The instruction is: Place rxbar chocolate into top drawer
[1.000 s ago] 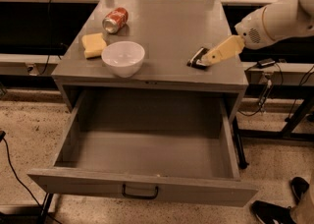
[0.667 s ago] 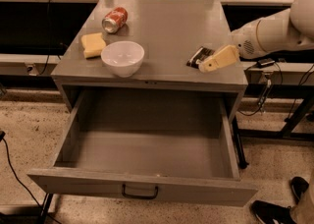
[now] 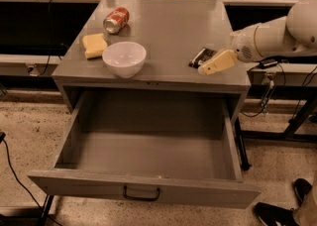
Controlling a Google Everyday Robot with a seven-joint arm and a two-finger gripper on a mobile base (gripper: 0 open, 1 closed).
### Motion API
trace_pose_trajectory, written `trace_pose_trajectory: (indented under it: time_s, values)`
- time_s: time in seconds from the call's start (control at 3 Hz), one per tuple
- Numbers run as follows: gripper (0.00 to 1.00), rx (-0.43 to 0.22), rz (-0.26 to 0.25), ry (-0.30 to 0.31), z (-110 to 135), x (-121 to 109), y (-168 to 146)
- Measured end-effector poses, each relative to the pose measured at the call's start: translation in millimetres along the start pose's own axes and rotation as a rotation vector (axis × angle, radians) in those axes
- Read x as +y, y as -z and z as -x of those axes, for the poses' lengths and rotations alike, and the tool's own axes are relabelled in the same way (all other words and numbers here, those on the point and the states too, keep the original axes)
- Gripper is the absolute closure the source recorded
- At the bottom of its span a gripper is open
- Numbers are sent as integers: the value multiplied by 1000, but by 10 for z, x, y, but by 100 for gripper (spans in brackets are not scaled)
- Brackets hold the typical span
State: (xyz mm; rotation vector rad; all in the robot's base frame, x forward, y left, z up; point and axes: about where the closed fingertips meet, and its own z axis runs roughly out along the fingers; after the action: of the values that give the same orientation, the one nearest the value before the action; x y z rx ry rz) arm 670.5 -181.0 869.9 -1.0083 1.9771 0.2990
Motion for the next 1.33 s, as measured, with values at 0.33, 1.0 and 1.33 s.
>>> trace_pose_trajectory:
  time_s: [0.33,1.0,1.33]
  values:
    - [0,6,26,0,-39,-31,-144]
    - [2,-41,95,-43,-21,-85,-427]
    - [7,-42,114,-45,8,-91,-542]
